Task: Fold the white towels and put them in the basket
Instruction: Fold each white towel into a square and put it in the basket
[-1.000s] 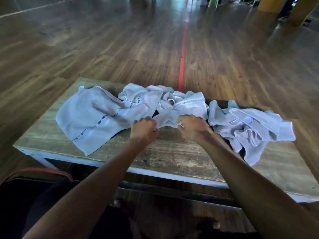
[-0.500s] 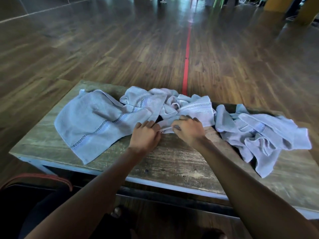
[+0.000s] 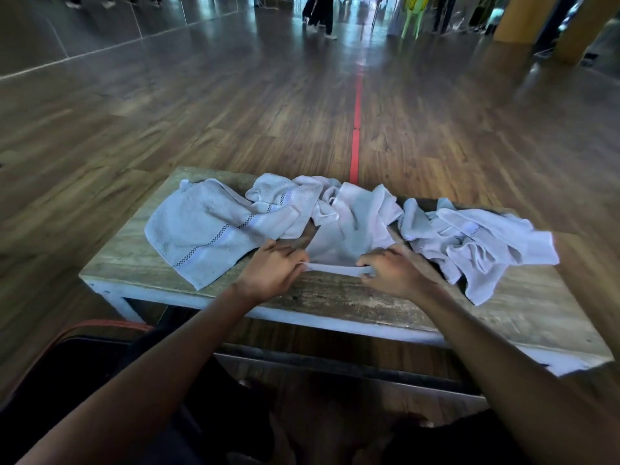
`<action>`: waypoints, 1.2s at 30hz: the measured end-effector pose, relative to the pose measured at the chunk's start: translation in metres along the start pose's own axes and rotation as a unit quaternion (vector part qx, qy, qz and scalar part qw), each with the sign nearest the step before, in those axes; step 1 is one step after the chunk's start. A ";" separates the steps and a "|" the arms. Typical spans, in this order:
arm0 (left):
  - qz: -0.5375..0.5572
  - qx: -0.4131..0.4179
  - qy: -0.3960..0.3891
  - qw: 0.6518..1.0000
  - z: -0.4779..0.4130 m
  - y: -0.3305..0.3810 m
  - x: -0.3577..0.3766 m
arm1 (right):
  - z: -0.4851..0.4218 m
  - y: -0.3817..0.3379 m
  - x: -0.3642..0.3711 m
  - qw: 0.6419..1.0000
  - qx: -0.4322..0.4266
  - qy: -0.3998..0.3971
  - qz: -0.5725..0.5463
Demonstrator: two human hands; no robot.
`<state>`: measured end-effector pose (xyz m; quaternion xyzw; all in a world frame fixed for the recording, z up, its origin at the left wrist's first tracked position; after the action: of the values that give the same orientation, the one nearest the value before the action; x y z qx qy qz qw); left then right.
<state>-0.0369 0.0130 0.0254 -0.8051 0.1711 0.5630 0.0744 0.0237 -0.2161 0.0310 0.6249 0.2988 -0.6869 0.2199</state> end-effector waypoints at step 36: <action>0.235 -0.096 -0.385 0.887 -0.065 -0.014 -0.176 | 0.124 0.056 -0.211 0.957 0.124 -0.101 -0.241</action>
<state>-0.0286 0.0395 0.2111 -0.4648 0.2583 0.8433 -0.0782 -0.0027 -0.3562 0.2376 0.4840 0.3287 -0.8110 -0.0022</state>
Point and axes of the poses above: each hand's wrist, its own z-axis away from the middle knuckle, its own x-axis out of the palm, y = z × x, the point moved 3 cm from there along -z, towards the middle knuckle, and after that the axes turned 6 degrees about -x, right-handed, at the moved point
